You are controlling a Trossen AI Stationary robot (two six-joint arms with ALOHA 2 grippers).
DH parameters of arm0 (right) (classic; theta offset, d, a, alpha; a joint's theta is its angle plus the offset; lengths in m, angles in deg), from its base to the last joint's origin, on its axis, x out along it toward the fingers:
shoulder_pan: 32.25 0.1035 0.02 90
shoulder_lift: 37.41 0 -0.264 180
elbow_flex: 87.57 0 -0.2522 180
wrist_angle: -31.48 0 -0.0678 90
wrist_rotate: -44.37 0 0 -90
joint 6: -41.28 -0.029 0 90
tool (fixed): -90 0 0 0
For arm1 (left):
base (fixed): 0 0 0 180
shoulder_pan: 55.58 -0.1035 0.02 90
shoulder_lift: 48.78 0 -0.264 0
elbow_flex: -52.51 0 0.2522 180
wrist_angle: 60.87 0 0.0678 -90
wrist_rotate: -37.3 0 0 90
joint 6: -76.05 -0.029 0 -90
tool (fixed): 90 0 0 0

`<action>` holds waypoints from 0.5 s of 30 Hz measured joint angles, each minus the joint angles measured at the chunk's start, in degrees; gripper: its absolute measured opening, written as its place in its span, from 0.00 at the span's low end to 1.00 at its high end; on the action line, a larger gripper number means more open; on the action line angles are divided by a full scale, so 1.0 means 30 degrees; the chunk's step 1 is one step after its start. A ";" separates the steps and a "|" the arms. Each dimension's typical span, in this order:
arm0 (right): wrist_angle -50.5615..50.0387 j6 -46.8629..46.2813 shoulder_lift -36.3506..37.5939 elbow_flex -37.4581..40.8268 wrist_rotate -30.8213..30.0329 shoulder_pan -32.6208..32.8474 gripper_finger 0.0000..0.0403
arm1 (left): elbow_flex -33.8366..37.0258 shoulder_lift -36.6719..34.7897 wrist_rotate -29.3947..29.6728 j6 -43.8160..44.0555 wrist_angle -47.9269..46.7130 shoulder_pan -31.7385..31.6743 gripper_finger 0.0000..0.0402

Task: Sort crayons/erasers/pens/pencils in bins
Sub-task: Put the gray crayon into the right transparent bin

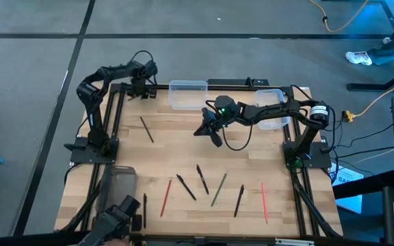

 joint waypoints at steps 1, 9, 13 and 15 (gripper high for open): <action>0.0000 0.0020 0.0000 0.0000 -0.0130 0.0000 0.03 | -0.0028 0.0000 0.0099 0.0789 0.0115 0.0033 0.42; -0.0211 0.0138 -0.0007 0.0000 -0.0166 -0.0007 0.03 | -0.0742 -0.0109 0.1427 0.4017 0.0102 0.0376 0.42; -0.0298 0.0283 -0.0007 0.0000 -0.0166 -0.0007 0.03 | -0.0769 -0.0124 0.3365 0.5685 0.0125 0.0643 0.42; -0.0593 0.0496 -0.0007 0.0000 -0.0171 -0.0007 0.03 | -0.0659 -0.0124 0.4077 0.6281 0.0178 0.0745 0.42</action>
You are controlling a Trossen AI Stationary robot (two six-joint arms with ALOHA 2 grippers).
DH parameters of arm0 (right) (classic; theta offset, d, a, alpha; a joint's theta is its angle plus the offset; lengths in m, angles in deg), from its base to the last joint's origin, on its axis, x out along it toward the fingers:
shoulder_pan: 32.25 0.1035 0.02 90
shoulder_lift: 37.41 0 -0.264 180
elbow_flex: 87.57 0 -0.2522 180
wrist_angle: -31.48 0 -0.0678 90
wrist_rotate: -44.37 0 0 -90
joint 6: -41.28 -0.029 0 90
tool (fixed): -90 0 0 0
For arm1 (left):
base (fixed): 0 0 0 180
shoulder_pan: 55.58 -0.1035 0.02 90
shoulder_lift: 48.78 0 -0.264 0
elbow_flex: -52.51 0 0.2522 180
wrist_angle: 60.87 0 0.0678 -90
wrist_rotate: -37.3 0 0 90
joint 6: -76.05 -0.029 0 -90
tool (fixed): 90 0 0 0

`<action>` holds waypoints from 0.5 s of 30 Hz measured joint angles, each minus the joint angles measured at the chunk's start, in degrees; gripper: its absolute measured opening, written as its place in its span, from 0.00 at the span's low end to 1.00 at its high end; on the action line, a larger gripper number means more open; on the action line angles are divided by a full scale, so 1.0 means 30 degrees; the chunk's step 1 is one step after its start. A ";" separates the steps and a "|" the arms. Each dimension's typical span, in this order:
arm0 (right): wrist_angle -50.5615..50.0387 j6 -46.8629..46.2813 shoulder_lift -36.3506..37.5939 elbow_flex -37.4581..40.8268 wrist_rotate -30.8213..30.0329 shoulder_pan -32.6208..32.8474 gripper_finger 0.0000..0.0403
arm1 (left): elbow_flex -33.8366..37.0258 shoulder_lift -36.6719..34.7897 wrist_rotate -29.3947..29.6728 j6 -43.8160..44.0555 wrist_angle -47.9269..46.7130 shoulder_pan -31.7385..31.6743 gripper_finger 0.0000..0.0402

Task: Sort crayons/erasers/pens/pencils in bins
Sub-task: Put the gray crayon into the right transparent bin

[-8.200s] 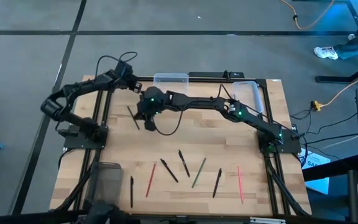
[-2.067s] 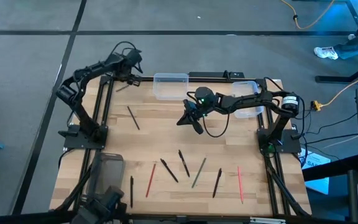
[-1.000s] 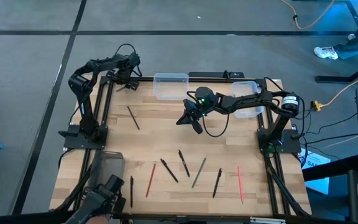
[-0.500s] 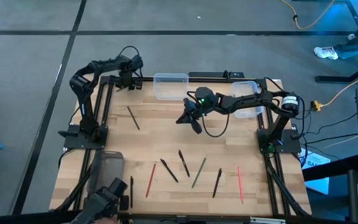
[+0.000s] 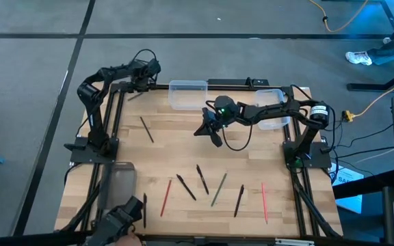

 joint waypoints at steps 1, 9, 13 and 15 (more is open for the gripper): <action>-0.0134 0.0040 0.0000 0.0000 -0.0003 0.0000 0.03 | 0.0095 0.0000 0.0242 0.0311 -0.0011 0.0021 0.42; -0.0143 0.0193 0.0000 0.0000 -0.0007 0.0000 0.03 | 0.2046 0.0000 0.0780 0.2413 0.1762 0.0476 0.42; -0.0135 0.0356 0.0000 0.0000 -0.0010 0.0000 0.03 | 0.3035 0.0000 0.1031 0.2985 0.3101 0.0621 0.42; -0.0151 0.0423 0.0000 0.0000 -0.0010 0.0000 0.03 | 0.3116 0.0000 0.1651 0.3449 0.3290 0.0639 0.42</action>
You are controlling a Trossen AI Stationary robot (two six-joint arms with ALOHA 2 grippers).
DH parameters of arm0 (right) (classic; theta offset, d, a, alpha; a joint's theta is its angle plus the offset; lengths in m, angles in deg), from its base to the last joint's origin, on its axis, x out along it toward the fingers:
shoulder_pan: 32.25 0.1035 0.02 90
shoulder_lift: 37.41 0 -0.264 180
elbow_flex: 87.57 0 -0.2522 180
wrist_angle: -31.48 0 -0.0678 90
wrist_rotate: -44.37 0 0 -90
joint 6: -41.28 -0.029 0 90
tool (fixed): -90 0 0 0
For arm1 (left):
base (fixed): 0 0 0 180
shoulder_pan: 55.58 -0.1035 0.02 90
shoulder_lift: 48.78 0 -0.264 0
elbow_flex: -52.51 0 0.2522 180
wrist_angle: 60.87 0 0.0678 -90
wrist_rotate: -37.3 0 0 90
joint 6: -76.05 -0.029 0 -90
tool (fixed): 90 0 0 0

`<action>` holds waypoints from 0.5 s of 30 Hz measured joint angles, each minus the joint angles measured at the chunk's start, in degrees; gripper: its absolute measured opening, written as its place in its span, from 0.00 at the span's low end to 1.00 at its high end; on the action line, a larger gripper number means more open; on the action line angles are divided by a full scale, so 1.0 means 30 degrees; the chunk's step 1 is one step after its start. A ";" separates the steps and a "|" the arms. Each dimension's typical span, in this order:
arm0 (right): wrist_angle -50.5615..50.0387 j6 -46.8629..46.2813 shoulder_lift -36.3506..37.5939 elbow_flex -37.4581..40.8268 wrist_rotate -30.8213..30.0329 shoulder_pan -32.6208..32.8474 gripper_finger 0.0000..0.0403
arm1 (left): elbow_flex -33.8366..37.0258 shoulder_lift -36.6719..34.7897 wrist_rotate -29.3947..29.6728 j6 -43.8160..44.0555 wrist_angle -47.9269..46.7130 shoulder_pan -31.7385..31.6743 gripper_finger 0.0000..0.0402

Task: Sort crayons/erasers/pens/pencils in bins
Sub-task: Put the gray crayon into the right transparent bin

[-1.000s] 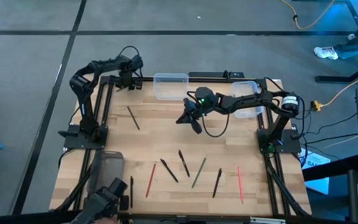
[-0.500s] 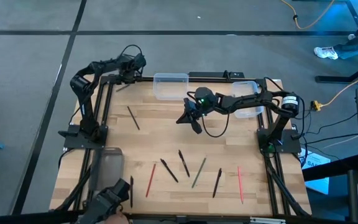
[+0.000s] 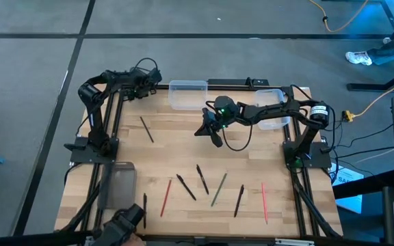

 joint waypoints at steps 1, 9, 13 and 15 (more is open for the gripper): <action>-0.0043 0.0058 0.0000 0.0000 -0.0007 0.0000 0.03 | 0.0000 0.0000 0.0228 0.0108 0.0017 0.0025 0.42; -0.0105 0.0165 0.0000 0.0000 -0.0043 0.0000 0.03 | 0.0007 0.0000 0.1269 0.0615 0.0697 0.0145 0.42; -0.0421 0.0264 0.0000 0.0000 -0.0051 0.0000 0.03 | 0.0007 0.0000 0.1895 0.0902 0.0676 0.0142 0.42; -0.0600 0.0545 0.0000 0.0000 -0.0051 0.0000 0.03 | 0.0007 0.0000 0.2191 0.0902 0.0571 0.0142 0.42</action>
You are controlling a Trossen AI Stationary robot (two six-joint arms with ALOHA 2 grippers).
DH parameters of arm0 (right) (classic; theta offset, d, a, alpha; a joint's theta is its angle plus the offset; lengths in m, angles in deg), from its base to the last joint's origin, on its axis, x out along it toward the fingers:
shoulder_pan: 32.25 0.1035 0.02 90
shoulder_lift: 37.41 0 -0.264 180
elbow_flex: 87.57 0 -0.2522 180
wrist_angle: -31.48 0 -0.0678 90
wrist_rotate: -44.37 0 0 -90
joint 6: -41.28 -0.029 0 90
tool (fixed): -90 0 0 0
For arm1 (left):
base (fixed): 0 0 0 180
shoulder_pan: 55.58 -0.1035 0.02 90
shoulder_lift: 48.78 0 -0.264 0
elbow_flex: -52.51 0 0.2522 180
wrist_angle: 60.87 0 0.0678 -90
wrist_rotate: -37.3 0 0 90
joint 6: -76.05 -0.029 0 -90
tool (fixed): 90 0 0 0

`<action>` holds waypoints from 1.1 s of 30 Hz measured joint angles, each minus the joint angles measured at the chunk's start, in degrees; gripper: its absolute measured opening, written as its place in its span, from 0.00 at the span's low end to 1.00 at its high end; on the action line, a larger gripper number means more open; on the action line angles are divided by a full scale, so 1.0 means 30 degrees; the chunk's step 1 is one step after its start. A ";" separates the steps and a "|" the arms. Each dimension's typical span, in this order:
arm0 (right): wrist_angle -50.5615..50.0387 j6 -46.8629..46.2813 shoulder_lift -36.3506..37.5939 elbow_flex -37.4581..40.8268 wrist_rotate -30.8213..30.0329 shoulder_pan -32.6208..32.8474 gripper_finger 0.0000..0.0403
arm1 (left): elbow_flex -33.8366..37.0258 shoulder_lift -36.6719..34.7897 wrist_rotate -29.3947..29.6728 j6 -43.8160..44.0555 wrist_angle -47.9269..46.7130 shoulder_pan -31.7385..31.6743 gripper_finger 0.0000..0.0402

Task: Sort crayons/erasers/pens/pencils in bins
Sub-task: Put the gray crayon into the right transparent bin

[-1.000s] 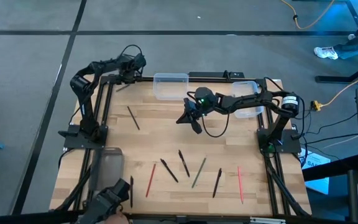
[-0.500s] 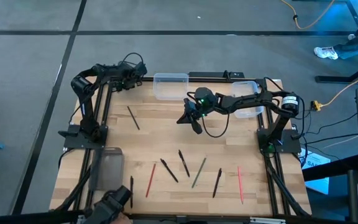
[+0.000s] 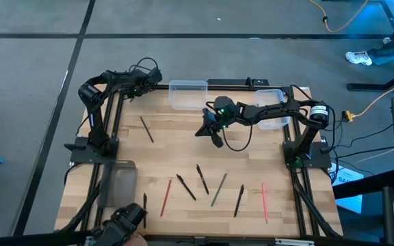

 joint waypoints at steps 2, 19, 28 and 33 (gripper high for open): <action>-0.0091 0.0044 0.0000 0.0000 0.0000 0.0000 0.03 | 0.0000 0.0000 0.0093 -0.0036 -0.0182 0.0003 0.42; -0.0238 -0.0022 0.0096 0.0000 0.0048 0.0109 0.03 | 0.0044 0.0656 0.0837 0.1035 -0.2738 0.0278 0.42; -0.0391 -0.0064 0.0708 0.0000 0.0051 0.0194 0.03 | 0.0262 0.0648 0.0494 0.1163 -0.3395 0.0182 0.42; -0.0376 -0.0140 0.0729 0.0000 0.0033 0.0454 0.03 | 0.0262 0.0648 0.0408 0.1148 -0.3381 0.0182 0.42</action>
